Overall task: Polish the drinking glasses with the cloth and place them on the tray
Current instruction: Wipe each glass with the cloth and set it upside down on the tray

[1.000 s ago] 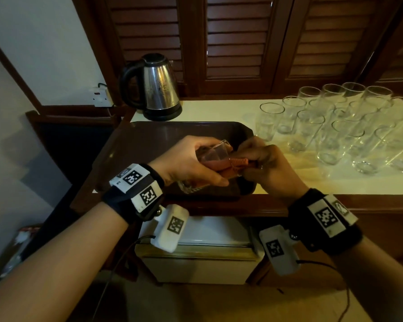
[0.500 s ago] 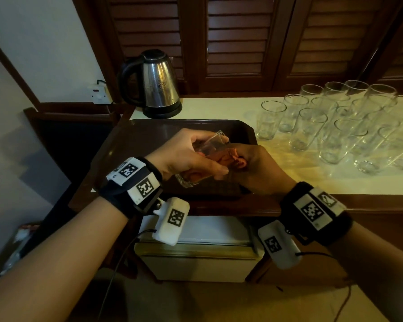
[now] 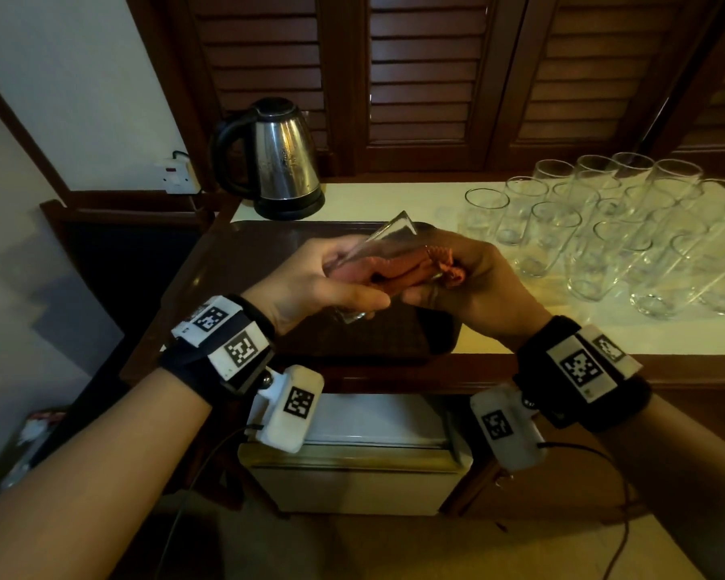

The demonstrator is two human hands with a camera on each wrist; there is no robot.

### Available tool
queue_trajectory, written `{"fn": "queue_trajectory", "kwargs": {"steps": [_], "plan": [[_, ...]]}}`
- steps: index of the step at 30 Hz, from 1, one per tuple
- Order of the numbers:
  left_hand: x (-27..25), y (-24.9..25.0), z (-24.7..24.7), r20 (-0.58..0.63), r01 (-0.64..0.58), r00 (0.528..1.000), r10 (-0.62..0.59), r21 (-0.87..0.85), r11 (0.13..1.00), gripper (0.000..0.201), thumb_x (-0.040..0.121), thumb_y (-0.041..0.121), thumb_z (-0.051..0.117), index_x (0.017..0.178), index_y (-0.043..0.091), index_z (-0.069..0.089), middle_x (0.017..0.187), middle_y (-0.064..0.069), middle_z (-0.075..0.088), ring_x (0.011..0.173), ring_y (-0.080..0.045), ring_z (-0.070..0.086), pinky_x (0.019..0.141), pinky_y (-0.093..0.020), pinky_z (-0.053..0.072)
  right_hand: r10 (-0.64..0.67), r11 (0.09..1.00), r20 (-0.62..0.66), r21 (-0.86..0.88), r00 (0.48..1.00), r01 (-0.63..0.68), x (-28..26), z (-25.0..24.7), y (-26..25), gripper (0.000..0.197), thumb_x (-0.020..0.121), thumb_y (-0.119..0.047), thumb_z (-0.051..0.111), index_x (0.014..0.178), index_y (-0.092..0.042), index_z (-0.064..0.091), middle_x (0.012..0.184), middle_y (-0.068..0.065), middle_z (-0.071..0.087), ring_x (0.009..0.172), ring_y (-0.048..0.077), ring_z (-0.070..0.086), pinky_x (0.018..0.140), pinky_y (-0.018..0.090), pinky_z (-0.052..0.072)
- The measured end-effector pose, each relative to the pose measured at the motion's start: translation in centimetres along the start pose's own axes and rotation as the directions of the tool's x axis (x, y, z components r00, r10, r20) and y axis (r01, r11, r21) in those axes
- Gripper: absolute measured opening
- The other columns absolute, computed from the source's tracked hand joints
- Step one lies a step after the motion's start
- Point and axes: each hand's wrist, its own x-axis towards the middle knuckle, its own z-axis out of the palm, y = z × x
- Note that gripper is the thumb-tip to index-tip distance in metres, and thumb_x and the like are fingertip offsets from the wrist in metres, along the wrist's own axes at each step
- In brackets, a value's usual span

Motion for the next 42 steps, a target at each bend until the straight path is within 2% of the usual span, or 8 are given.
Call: {"fn": "queue_trajectory", "kwargs": {"steps": [8,13,17,20,26,33,39,42], "plan": [[0.7,0.0,0.6,-0.154,-0.144,0.905,0.396,0.765,0.627,0.092,0.063,0.052,0.079,0.145,0.025,0.048,0.131,0.005,0.063,0.119,-0.007,0.059,0.104,-0.029,0.048,0.238,0.945,-0.162,0.266,0.958,-0.19,-0.3,2.0,-0.6,0.016,0.091,0.0,0.066,0.101,-0.012,0.069,0.076,-0.013,0.074,0.061,0.003,0.061,0.051,0.013,0.044],[0.5,0.2,0.6,-0.209,-0.107,0.94,0.269,0.568,0.816,0.087,0.066,0.049,0.085,0.141,0.033,0.045,0.127,0.022,0.055,0.112,0.011,0.055,0.096,-0.008,0.043,0.219,0.955,-0.197,0.245,0.956,-0.169,0.0,1.0,-0.4,0.016,0.082,-0.014,0.067,0.092,-0.021,0.077,0.082,-0.003,0.075,0.066,0.028,0.056,0.049,0.025,0.045],[0.0,0.2,0.5,-0.131,-0.057,0.99,0.058,0.009,0.998,0.077,0.065,0.025,0.085,0.135,0.017,0.052,0.108,-0.003,0.069,0.08,-0.014,0.07,0.067,-0.022,0.055,0.14,0.962,-0.175,0.258,0.974,-0.092,0.3,0.3,-1.3,0.017,0.084,-0.007,0.065,0.095,-0.012,0.076,0.091,0.001,0.075,0.076,0.016,0.068,0.054,0.025,0.053],[-0.1,0.3,0.4,-0.199,-0.146,0.966,0.168,0.12,0.982,0.06,0.071,0.02,0.083,0.125,0.017,0.06,0.097,0.003,0.072,0.073,-0.012,0.067,0.063,-0.022,0.054,0.14,0.976,-0.124,0.183,0.982,-0.116,0.6,0.2,-1.6,0.024,0.083,-0.008,0.066,0.107,-0.008,0.068,0.09,0.001,0.074,0.069,0.01,0.066,0.049,0.024,0.051],[0.1,0.3,0.0,-0.148,-0.254,0.867,0.475,0.689,0.678,0.08,0.068,0.018,0.09,0.139,0.023,0.052,0.126,0.013,0.058,0.114,0.016,0.052,0.097,-0.004,0.039,0.283,0.93,-0.173,0.291,0.943,-0.225,-0.1,1.3,-1.0,0.02,0.083,-0.026,0.069,0.099,-0.015,0.066,0.066,-0.009,0.062,0.05,0.01,0.045,0.043,0.025,0.042],[0.2,0.5,0.5,-0.229,-0.047,0.972,0.058,0.052,0.998,0.06,0.061,0.041,0.082,0.116,0.03,0.062,0.078,0.007,0.07,0.06,-0.01,0.061,0.054,-0.019,0.048,0.151,0.977,-0.204,0.18,0.967,-0.115,0.7,0.8,-1.3,0.014,0.084,-0.009,0.066,0.096,-0.014,0.07,0.085,-0.009,0.075,0.066,0.007,0.065,0.052,0.024,0.053],[0.2,0.3,0.1,-0.281,-0.136,0.898,0.339,0.555,0.821,0.078,0.063,0.038,0.089,0.132,0.031,0.055,0.12,0.022,0.059,0.112,0.006,0.058,0.098,-0.021,0.049,0.276,0.947,-0.191,0.22,0.942,-0.233,0.7,1.5,-1.6,0.013,0.094,-0.017,0.063,0.106,-0.017,0.061,0.066,-0.016,0.063,0.049,0.003,0.05,0.043,0.028,0.043],[0.6,0.1,0.3,-0.33,-0.097,0.893,0.307,0.525,0.845,0.081,0.064,0.028,0.091,0.134,0.036,0.05,0.121,0.024,0.055,0.11,0.006,0.058,0.093,-0.018,0.051,0.274,0.943,-0.233,0.258,0.933,-0.212,0.8,1.6,-1.4,0.01,0.096,-0.008,0.061,0.103,-0.014,0.064,0.067,-0.014,0.064,0.05,0.008,0.047,0.046,0.028,0.044]]}}
